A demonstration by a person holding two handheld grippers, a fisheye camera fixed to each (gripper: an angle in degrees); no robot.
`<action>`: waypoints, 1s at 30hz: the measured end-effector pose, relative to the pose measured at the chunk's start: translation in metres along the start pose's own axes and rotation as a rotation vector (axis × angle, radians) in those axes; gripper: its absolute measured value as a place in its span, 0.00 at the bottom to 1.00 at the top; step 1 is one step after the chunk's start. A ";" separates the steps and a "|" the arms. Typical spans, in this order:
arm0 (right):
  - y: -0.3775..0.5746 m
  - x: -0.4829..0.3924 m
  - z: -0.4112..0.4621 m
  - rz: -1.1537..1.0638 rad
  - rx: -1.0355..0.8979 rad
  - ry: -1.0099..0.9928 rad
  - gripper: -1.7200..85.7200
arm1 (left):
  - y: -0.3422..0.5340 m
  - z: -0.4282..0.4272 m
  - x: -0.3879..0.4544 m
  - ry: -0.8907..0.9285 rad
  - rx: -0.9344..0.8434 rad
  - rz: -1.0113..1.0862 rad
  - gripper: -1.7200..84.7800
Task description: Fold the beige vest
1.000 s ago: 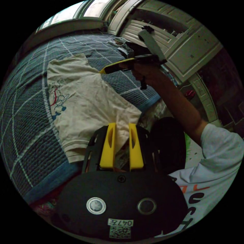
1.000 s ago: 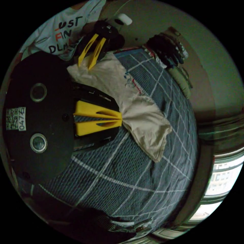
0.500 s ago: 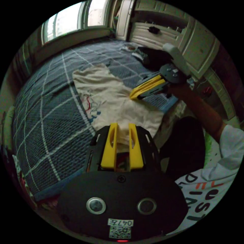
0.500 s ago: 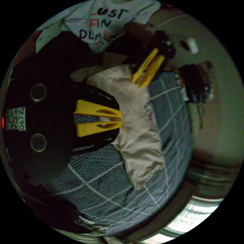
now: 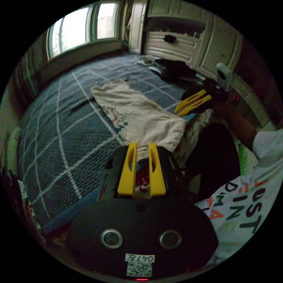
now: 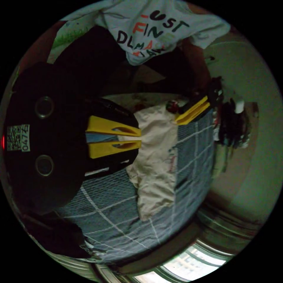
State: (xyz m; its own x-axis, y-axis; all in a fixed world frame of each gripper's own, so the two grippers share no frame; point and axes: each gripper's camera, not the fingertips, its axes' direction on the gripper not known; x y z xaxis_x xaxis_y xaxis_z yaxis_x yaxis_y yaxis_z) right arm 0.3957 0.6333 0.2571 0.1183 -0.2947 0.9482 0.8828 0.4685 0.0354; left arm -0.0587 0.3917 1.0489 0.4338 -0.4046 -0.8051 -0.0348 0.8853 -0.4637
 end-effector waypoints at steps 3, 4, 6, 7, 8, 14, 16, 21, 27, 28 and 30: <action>0.000 -0.034 -0.020 -0.112 0.046 0.009 0.08 | 0.014 -0.029 0.034 -0.102 0.080 0.284 0.18; 0.001 -0.046 -0.020 -0.173 0.004 0.003 0.08 | 0.021 -0.031 0.048 -0.186 0.069 0.423 0.18; 0.003 -0.062 -0.017 -0.242 -0.062 0.023 0.09 | 0.031 -0.031 0.066 -0.258 0.063 0.593 0.19; 0.004 -0.069 -0.013 -0.277 -0.096 0.038 0.09 | 0.034 -0.031 0.074 -0.226 0.080 0.656 0.20; 0.004 -0.072 -0.012 -0.291 -0.108 0.044 0.09 | 0.034 -0.032 0.079 -0.138 0.099 0.679 0.20; 0.002 -0.093 0.004 -0.426 -0.232 0.138 0.05 | 0.026 -0.004 0.107 -0.174 0.059 0.799 0.21; 0.001 -0.090 0.000 -0.412 -0.235 0.135 0.03 | 0.023 0.003 0.113 -0.153 0.051 0.825 0.21; 0.000 -0.055 -0.026 -0.138 -0.101 0.029 0.03 | 0.009 0.021 0.117 -0.154 0.059 0.797 0.21; 0.010 -0.020 -0.044 0.045 -0.014 -0.071 0.03 | -0.024 0.039 0.093 -0.148 0.049 0.637 0.16; 0.012 -0.015 -0.048 0.064 0.002 -0.082 0.03 | -0.029 0.040 0.088 -0.164 0.055 0.617 0.14; 0.014 -0.008 -0.052 0.082 0.010 -0.084 0.03 | -0.034 0.041 0.081 -0.196 0.075 0.599 0.09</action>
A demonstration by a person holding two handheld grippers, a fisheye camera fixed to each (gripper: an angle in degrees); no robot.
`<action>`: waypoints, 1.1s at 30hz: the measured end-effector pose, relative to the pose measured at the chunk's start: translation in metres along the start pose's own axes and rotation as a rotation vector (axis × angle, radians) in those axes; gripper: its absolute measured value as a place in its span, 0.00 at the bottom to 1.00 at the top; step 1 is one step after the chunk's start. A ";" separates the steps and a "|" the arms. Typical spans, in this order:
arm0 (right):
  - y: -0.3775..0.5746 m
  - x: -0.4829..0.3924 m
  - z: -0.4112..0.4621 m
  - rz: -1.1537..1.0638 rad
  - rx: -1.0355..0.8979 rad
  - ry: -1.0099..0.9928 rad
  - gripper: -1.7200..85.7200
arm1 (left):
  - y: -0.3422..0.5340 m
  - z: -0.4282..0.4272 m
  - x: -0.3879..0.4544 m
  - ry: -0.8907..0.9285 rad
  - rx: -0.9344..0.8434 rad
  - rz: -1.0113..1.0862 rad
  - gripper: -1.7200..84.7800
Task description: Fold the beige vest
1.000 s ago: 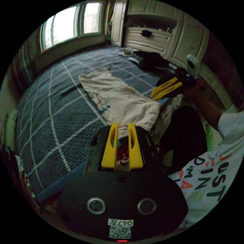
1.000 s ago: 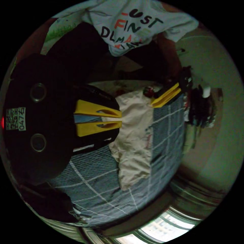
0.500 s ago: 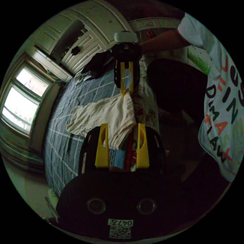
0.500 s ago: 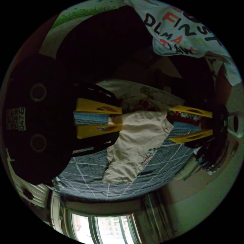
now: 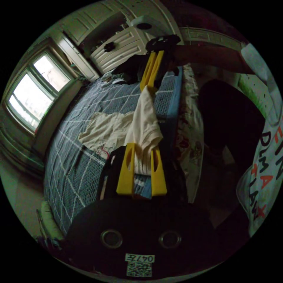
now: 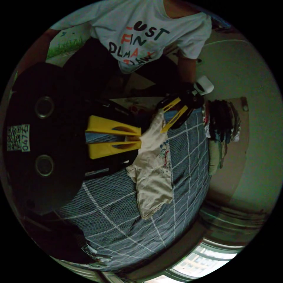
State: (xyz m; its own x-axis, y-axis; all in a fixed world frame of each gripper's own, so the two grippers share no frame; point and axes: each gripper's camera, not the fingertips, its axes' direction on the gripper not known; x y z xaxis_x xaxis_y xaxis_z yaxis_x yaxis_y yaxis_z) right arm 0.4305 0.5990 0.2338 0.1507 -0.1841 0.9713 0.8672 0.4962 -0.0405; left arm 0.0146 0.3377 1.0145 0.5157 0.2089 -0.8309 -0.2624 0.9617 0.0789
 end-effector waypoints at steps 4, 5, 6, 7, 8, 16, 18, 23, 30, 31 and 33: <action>0.003 0.006 -0.006 -0.018 -0.011 0.002 0.03 | -0.003 0.001 -0.022 -0.045 -0.002 -0.002 0.04; 0.004 0.005 -0.006 -0.024 -0.013 -0.002 0.03 | -0.005 0.000 -0.028 -0.020 -0.016 0.013 0.03; 0.004 0.003 -0.008 -0.039 -0.021 -0.004 0.03 | -0.006 -0.001 -0.030 -0.006 -0.024 0.025 0.03; 0.003 -0.002 -0.009 -0.061 -0.031 -0.001 0.03 | -0.007 -0.004 -0.034 0.018 -0.038 0.049 0.03; 0.003 -0.005 -0.011 -0.074 -0.031 0.000 0.03 | -0.008 -0.008 -0.038 0.052 -0.052 0.081 0.03; -0.002 -0.051 -0.046 -0.184 -0.035 -0.153 0.03 | -0.012 -0.052 -0.042 0.323 -0.105 0.271 0.04; -0.002 -0.044 -0.046 -0.153 -0.046 -0.155 0.03 | -0.013 -0.049 -0.056 0.338 -0.093 0.255 0.05; -0.004 0.032 -0.044 0.008 -0.028 -0.012 0.03 | -0.028 0.000 -0.185 0.304 -0.036 -0.069 0.05; -0.014 0.170 -0.005 0.157 -0.078 0.064 0.03 | -0.059 0.097 -0.325 0.361 -0.129 -0.162 0.03; -0.014 0.191 0.005 0.179 -0.094 0.044 0.03 | -0.062 0.116 -0.343 0.378 -0.162 -0.178 0.04; -0.012 0.219 0.020 0.213 -0.114 0.009 0.03 | -0.064 0.143 -0.368 0.406 -0.197 -0.200 0.04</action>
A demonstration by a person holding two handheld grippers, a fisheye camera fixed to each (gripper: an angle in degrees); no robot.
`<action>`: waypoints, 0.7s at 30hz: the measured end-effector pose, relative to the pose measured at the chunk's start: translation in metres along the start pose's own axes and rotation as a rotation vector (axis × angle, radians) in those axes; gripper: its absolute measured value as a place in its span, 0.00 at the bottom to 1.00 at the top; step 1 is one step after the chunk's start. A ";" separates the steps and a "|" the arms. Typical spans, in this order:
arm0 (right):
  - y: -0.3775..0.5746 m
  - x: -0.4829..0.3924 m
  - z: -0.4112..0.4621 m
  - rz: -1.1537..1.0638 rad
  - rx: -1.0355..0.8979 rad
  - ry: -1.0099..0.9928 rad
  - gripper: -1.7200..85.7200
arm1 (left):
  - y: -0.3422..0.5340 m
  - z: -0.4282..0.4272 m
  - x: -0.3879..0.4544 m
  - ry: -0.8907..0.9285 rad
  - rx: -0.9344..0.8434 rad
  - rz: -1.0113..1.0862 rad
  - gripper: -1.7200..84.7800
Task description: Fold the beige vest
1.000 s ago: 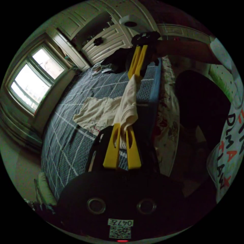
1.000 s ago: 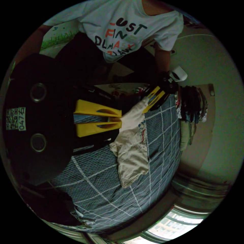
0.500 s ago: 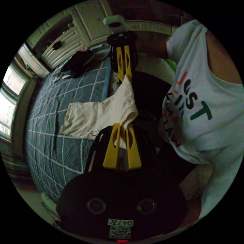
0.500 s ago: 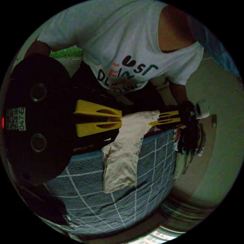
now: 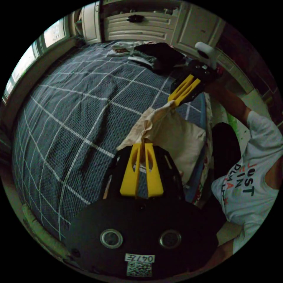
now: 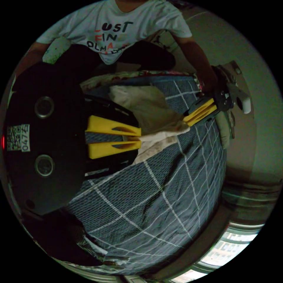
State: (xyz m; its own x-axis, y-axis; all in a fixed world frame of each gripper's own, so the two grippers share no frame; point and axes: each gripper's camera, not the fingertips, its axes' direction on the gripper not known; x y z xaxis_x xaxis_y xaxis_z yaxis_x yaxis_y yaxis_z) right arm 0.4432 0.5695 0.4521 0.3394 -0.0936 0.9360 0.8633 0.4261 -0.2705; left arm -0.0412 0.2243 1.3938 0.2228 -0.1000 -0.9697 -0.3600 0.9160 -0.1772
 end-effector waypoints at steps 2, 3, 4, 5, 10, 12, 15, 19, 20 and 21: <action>-0.005 0.023 0.015 0.025 -0.019 -0.029 0.03 | -0.011 0.017 -0.036 0.030 -0.039 -0.029 0.06; -0.007 0.036 0.024 0.038 -0.023 -0.042 0.03 | -0.013 0.020 -0.044 0.034 -0.051 -0.035 0.07; -0.009 0.048 0.033 0.049 -0.023 -0.064 0.04 | -0.016 0.027 -0.058 0.029 -0.071 -0.053 0.09; -0.009 0.053 0.037 0.055 -0.021 -0.078 0.05 | -0.017 0.032 -0.072 0.019 -0.094 -0.070 0.11; -0.002 0.081 0.042 0.149 0.098 -0.093 0.09 | 0.010 0.006 -0.116 -0.053 0.001 -0.248 0.15; 0.004 0.082 0.025 0.190 0.189 -0.020 0.08 | 0.030 -0.018 -0.118 -0.096 0.081 -0.307 0.15; 0.006 0.060 0.002 0.150 0.322 0.086 0.06 | 0.058 -0.046 -0.083 -0.193 0.138 -0.286 0.13; -0.019 0.024 0.034 -0.030 0.194 0.132 0.04 | 0.077 -0.046 0.000 -0.204 0.192 -0.179 0.13; -0.022 0.022 0.041 -0.040 0.172 0.128 0.04 | 0.079 -0.042 0.017 -0.227 0.212 -0.175 0.12; -0.028 0.022 0.057 -0.034 0.125 0.122 0.04 | 0.080 -0.039 0.023 -0.253 0.210 -0.179 0.12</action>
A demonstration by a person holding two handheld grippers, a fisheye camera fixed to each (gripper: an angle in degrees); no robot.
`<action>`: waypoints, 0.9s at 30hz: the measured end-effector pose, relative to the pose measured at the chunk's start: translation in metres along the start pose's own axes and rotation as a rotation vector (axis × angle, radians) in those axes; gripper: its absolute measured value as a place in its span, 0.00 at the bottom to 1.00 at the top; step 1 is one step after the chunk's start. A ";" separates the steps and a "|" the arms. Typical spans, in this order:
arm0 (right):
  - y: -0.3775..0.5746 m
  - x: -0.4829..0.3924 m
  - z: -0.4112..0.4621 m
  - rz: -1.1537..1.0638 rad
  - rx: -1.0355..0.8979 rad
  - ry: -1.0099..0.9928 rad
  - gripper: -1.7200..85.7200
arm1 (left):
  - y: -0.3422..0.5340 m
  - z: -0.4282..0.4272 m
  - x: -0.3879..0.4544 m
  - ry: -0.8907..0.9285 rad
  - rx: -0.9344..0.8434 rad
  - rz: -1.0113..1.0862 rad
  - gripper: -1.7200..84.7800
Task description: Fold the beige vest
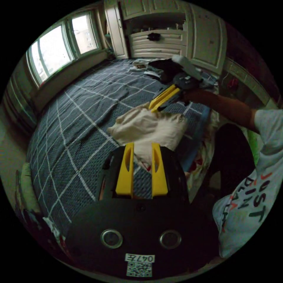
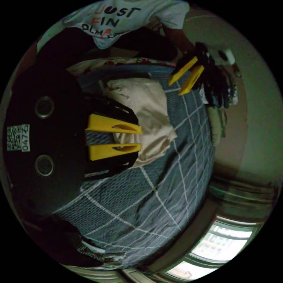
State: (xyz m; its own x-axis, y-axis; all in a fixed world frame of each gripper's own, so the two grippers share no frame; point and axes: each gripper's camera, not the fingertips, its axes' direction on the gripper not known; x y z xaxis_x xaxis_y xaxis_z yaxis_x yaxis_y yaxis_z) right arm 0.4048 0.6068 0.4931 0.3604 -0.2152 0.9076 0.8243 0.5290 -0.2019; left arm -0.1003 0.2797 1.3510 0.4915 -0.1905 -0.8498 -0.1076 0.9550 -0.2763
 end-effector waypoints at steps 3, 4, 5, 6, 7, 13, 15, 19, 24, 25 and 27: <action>-0.002 0.011 0.033 0.090 -0.098 -0.039 0.03 | 0.011 0.025 0.011 -0.070 -0.121 0.000 0.12; -0.002 0.017 0.031 0.155 -0.057 -0.095 0.03 | 0.016 0.033 0.007 -0.038 -0.174 -0.009 0.12; -0.004 0.017 0.027 0.169 -0.034 -0.119 0.03 | 0.021 0.028 0.001 -0.026 -0.164 -0.040 0.11; -0.006 0.013 0.015 0.172 0.038 -0.139 0.03 | 0.022 0.022 -0.002 -0.021 -0.147 -0.057 0.11; -0.008 0.004 0.000 0.152 0.112 -0.144 0.02 | 0.024 0.006 -0.008 -0.013 -0.104 -0.084 0.11; -0.026 -0.063 0.003 -0.041 0.000 -0.125 0.02 | 0.018 -0.046 -0.010 0.063 0.045 0.003 0.10; -0.032 -0.081 0.016 -0.091 -0.039 -0.078 0.02 | 0.013 -0.044 -0.010 0.015 0.025 0.026 0.10; -0.041 -0.109 0.058 -0.137 -0.254 -0.036 0.02 | 0.020 -0.022 -0.033 0.042 -0.142 -0.020 0.11; -0.053 -0.126 0.079 -0.113 -0.198 -0.035 0.02 | 0.052 -0.040 -0.070 0.179 -0.108 -0.142 0.11; -0.061 -0.129 0.077 -0.118 -0.186 -0.034 0.02 | 0.057 -0.053 -0.077 0.176 -0.112 -0.158 0.11; -0.073 -0.130 0.068 -0.105 -0.121 0.007 0.02 | 0.065 -0.084 -0.082 0.126 -0.079 -0.163 0.11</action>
State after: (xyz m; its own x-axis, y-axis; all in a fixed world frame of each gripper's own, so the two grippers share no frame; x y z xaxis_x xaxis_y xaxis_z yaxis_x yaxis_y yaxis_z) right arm 0.2680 0.6521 0.4154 0.2721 -0.2699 0.9236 0.9042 0.4002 -0.1494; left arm -0.2203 0.3383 1.3648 0.3966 -0.3724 -0.8391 -0.1052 0.8896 -0.4446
